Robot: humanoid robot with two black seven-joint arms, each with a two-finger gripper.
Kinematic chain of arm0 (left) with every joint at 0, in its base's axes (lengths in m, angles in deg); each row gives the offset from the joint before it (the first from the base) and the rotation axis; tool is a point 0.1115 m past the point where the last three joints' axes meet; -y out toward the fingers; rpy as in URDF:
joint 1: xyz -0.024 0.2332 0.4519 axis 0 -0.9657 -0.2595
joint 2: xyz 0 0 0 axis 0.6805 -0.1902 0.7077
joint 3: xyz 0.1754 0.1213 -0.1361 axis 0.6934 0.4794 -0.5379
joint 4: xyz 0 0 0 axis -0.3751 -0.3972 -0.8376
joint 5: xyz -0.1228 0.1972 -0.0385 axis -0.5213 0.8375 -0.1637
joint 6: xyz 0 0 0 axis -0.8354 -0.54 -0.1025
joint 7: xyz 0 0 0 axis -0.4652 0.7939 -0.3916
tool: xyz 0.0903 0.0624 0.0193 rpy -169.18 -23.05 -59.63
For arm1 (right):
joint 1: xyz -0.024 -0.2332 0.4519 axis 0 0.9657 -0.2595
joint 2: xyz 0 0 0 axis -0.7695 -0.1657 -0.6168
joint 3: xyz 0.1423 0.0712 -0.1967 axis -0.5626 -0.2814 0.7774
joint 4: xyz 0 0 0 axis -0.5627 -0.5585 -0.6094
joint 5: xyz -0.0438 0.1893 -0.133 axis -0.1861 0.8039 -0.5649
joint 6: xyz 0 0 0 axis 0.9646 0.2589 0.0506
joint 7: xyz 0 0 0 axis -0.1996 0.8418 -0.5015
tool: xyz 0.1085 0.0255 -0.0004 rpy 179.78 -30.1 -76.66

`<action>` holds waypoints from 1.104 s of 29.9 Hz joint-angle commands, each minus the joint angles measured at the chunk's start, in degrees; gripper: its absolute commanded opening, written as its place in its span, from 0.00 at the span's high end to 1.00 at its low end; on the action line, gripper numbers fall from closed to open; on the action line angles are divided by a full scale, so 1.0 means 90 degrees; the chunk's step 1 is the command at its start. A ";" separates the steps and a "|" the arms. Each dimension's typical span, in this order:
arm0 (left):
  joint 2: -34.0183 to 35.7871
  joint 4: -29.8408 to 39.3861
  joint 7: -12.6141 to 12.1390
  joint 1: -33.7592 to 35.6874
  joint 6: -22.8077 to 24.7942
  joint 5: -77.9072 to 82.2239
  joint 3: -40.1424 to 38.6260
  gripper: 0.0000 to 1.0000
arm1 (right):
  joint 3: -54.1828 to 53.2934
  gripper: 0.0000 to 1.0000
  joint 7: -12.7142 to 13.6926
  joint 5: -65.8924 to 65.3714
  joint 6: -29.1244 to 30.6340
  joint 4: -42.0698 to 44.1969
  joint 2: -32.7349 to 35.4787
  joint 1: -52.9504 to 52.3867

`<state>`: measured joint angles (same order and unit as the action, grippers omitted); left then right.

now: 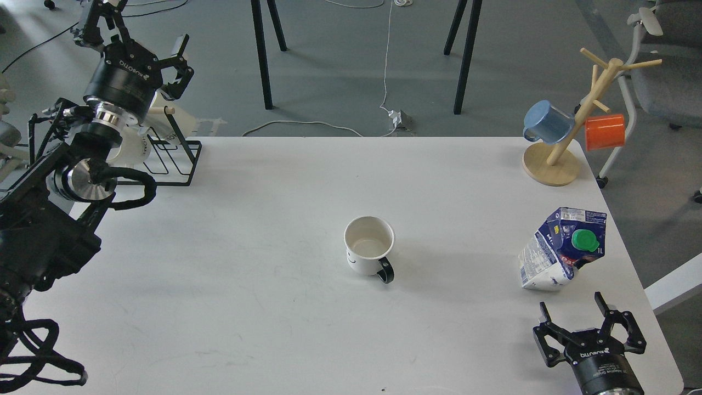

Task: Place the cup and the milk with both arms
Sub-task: 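Grasp the blue-and-white milk carton with the right gripper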

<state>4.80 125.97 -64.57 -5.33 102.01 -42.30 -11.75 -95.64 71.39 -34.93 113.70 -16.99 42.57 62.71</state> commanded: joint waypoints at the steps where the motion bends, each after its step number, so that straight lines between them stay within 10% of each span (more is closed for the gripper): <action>1: 0.0074 0.0001 0.0000 0.0015 0.0003 0.0000 0.0021 0.01 | -0.0045 0.11 0.0010 -0.0002 0.0000 -0.0017 -0.0008 -0.0174; 15: 0.0143 -0.0058 -0.0234 0.0006 -0.0075 0.0020 0.0060 0.01 | -0.0065 0.16 0.0010 0.0008 0.0000 0.0003 -0.0173 -0.0810; 33: 0.0123 -0.0253 -0.0234 0.0005 -0.0075 0.0049 0.0070 0.01 | 0.0003 0.84 -0.0009 -0.0002 0.0000 -0.0037 -0.0739 -0.0712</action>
<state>5.99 123.73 -66.68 -5.37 101.40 -41.85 -11.12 -96.09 71.29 -34.95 113.70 -17.23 37.73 56.79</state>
